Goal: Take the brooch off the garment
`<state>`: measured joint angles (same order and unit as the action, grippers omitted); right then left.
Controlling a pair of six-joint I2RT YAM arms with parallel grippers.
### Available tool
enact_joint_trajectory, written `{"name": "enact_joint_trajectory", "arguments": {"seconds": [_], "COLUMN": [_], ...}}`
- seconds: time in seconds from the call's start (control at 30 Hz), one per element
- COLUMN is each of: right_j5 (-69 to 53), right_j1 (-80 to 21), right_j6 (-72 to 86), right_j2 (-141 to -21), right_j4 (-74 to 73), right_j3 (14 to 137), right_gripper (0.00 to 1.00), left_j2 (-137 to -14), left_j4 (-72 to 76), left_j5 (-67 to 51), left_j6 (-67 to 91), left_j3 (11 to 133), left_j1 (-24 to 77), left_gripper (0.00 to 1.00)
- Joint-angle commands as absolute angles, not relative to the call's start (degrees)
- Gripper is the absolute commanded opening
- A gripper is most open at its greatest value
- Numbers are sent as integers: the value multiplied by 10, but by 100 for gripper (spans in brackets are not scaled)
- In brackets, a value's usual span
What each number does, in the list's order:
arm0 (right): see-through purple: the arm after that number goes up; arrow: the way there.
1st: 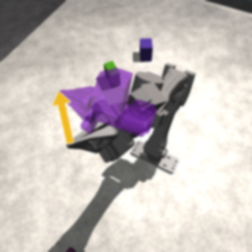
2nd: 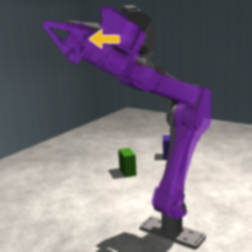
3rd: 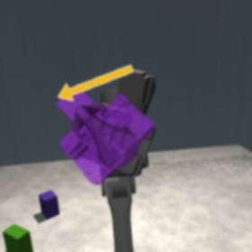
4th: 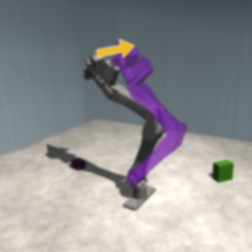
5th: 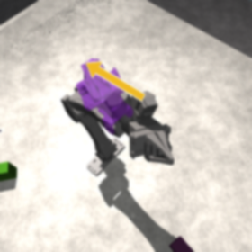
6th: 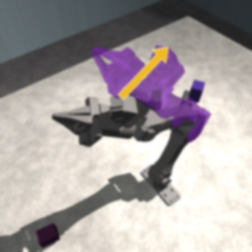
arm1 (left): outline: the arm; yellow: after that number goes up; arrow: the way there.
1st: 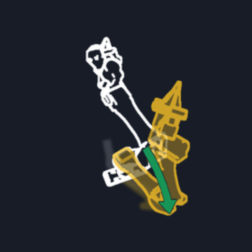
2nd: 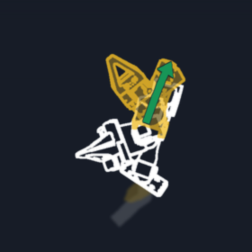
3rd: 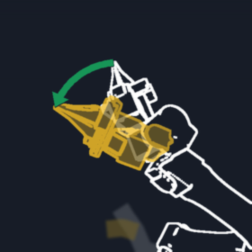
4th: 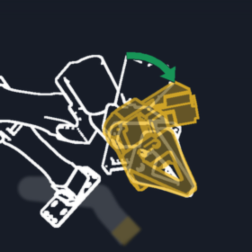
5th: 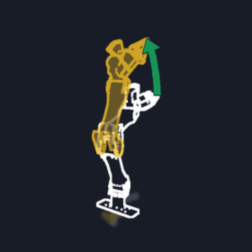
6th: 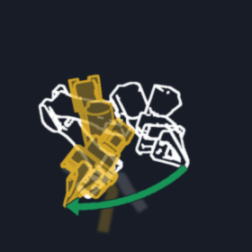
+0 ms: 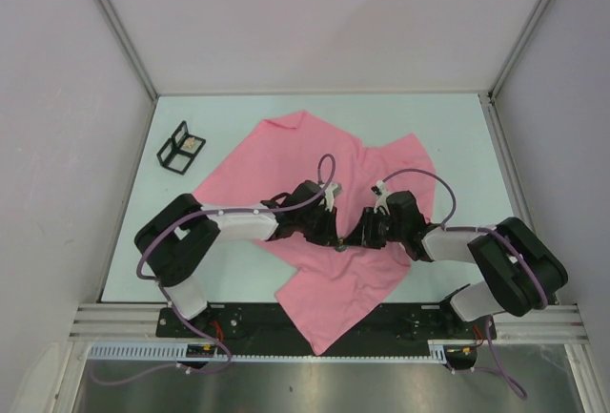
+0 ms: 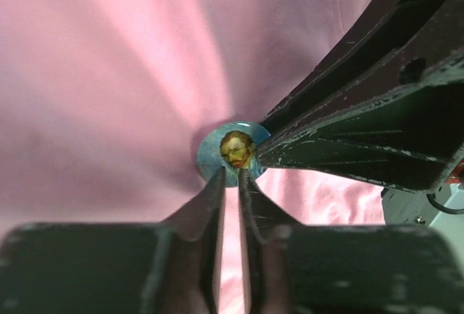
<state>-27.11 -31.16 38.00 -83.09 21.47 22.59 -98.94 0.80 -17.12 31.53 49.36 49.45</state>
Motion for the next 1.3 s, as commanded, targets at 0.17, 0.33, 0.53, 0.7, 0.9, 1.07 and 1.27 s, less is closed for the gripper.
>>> {"name": "enact_joint_trajectory", "arguments": {"seconds": [0.17,0.33,0.53,0.7,0.9,1.07,1.27], "right_j5": [-283,-277,-278,-289,-287,-289,-288], "right_j1": [-317,-323,-326,-328,-333,-339,-345], "right_j6": [417,462,492,519,558,574,578], "right_j2": [-811,-795,-786,-795,-801,-807,-804], "right_j4": [231,219,219,228,242,251,251], "right_j3": [227,227,227,226,226,226,227], "right_gripper": [21,27,33,34,33,32,32], "left_j2": [-908,-904,-901,-896,-915,-918,-920], "left_j4": [28,18,25,28,29,26,28], "left_j5": [-117,-73,-31,-2,19,33,32], "left_j6": [286,259,245,233,237,241,247], "left_j3": [463,475,468,462,473,476,479], "left_j1": [505,537,568,584,585,585,586], "left_gripper": [30,36,39,41,42,39,27]}}
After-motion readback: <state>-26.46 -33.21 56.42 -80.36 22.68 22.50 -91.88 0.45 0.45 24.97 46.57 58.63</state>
